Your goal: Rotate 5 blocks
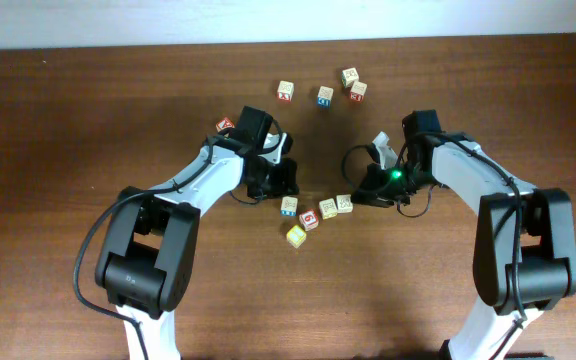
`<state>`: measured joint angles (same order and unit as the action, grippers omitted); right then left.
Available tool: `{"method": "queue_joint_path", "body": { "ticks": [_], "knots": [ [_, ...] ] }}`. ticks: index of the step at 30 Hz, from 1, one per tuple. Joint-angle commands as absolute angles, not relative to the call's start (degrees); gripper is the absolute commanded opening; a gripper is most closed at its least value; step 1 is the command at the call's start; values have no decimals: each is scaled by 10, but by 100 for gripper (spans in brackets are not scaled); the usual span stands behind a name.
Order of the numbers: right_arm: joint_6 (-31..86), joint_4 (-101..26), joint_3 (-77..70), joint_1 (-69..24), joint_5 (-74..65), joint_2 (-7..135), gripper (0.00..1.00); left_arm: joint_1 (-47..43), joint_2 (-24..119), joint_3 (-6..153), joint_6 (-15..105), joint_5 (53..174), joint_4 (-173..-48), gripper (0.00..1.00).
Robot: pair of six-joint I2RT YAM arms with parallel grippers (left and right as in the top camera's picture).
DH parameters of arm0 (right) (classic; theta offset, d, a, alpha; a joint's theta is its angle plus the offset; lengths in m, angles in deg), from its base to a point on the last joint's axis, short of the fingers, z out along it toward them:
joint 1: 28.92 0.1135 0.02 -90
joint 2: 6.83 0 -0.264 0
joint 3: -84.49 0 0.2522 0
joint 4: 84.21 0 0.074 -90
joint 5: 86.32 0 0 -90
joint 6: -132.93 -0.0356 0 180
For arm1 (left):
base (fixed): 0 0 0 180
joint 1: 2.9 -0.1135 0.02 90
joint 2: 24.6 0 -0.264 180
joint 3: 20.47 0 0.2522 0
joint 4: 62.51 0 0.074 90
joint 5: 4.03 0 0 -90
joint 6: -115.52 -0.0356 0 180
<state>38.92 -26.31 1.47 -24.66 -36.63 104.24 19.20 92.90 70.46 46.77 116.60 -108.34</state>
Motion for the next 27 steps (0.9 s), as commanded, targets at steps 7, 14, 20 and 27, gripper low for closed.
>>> {"method": "queue_joint_path", "body": {
  "ticks": [7, 14, 20, 27],
  "knots": [
    [397, -259, 1, -247, -374, 1023, 4, 190, 927, 717, 463, 1159, -1083, 0],
    [397, -206, -31, -247, -294, 930, 12, 162, 833, 780, 425, 944, -1176, 1],
    [304, -170, -29, -58, -179, 894, 45, 112, 733, 780, 419, 844, -1242, 77],
    [134, -221, -29, 142, -91, 986, 11, 35, 735, 779, 454, 846, -1238, 80]
  ]
}}
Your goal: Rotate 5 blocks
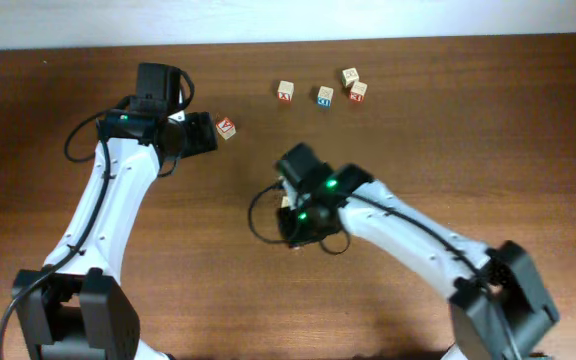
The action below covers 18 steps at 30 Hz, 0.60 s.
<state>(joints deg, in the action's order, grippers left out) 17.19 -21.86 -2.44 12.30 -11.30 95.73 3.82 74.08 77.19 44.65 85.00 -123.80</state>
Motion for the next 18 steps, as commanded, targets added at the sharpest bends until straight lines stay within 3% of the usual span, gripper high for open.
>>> {"method": "queue_joint_path", "body": {
  "ticks": [1, 18],
  "knots": [
    [124, -220, -29, 150, -91, 1007, 11, 35, 735, 779, 454, 846, -1238, 81],
    [89, -294, -32, 87, -30, 1032, 9, 36, 735, 778, 453, 846, -1239, 82]
  ]
}}
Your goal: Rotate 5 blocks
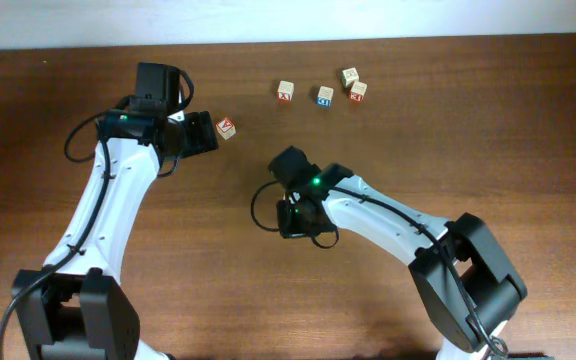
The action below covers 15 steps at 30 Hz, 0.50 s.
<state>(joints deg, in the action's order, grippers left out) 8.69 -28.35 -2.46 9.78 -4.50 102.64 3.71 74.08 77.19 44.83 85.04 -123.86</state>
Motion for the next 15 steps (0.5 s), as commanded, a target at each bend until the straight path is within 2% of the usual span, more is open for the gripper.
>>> {"method": "queue_joint_path", "body": {
  "ticks": [1, 9, 11, 15],
  "knots": [
    [90, -303, -32, 81, -27, 1032, 9, 36, 735, 778, 453, 846, -1239, 82],
    [90, -345, -32, 67, 12, 1032, 9, 36, 735, 778, 452, 846, -1239, 82],
    [130, -347, -62, 64, 12, 1031, 9, 36, 735, 778, 452, 845, -1239, 82],
    [165, -365, -115, 62, 61, 1033, 17, 36, 735, 778, 452, 844, -1236, 82]
  ]
}}
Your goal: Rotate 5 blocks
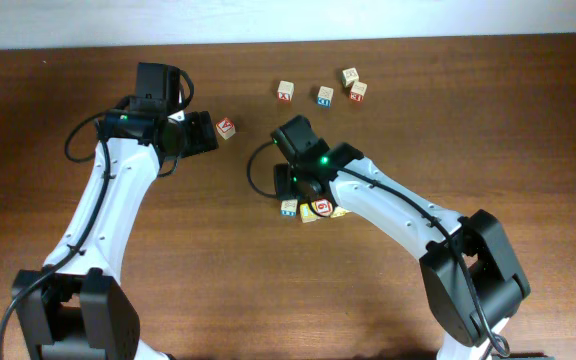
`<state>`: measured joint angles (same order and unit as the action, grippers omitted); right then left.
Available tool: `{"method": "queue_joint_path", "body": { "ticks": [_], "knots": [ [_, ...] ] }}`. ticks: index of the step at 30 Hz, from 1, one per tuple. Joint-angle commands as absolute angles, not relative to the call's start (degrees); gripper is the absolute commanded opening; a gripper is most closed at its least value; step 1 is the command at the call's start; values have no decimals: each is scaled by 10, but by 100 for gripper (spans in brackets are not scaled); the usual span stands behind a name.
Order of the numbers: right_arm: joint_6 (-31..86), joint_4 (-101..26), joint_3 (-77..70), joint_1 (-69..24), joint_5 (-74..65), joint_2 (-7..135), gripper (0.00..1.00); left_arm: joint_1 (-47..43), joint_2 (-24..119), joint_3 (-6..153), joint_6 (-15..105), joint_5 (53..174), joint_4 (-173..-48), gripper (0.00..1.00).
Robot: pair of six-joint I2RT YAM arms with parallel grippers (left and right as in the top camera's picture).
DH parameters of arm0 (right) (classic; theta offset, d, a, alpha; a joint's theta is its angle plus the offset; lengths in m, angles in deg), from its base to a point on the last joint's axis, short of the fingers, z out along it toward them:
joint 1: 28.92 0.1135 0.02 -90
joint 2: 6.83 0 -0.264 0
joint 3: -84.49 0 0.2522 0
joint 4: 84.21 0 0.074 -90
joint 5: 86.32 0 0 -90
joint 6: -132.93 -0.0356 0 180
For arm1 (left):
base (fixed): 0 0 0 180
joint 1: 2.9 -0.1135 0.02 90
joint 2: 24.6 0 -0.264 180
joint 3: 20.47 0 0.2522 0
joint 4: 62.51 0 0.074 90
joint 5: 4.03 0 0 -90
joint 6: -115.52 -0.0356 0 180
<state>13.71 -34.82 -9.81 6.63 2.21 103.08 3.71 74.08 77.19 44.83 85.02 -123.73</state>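
Note:
A cluster of small letter blocks lies mid-table: a blue-lettered block [289, 208], a red-marked block [321, 208] and yellowish blocks [339, 212] beside it. My right gripper [303, 192] hangs right at the cluster's far edge, its fingers hidden under the wrist. A red-lettered block [226, 127] sits alone to the left. My left gripper [208, 132] is just left of it with its jaws apart, the block beyond the fingertips. Several more blocks lie at the back: [286, 91], [325, 95], [350, 76], [358, 91].
The brown wooden table [488, 140] ends at a pale wall along its back edge. My right arm's links [408, 215] stretch from the front right across to the middle. My left arm [103, 210] runs along the left side.
My right wrist has moved toward the back of the table, uncovering the middle cluster of blocks that it hid before. The left arm and the red-lettered block have not moved.
Both grippers first stood mid-table on either side of the cluster. Then my left gripper was beside the lone red-lettered block at the left, and my right arm reached across over the cluster, hiding it. Now the right wrist sits farther back and the cluster shows again, closely bunched.

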Motion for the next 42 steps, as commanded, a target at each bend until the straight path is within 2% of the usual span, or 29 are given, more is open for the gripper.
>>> {"method": "queue_joint_path", "body": {
  "ticks": [1, 5, 16, 20, 25, 32, 42],
  "knots": [
    [172, -377, -115, 63, 60, 1041, 17, 36, 735, 778, 452, 844, -1235, 82],
    [172, -379, -115, 64, 7, 1088, 16, 36, 735, 778, 439, 844, -1235, 82],
    [189, -302, -115, 90, -6, 1091, 15, 36, 735, 778, 425, 844, -1238, 82],
    [331, -296, -167, 94, -56, 1090, 16, 36, 735, 778, 425, 844, -1237, 82],
    [308, -238, -167, 138, -72, 1117, 16, 36, 735, 778, 425, 844, -1237, 82],
    [276, -197, -167, 133, 3, 1126, 15, 36, 735, 778, 425, 844, -1237, 82],
    [277, -188, -167, 114, 10, 1126, 12, 36, 735, 778, 421, 844, -1239, 82]
  ]
}}
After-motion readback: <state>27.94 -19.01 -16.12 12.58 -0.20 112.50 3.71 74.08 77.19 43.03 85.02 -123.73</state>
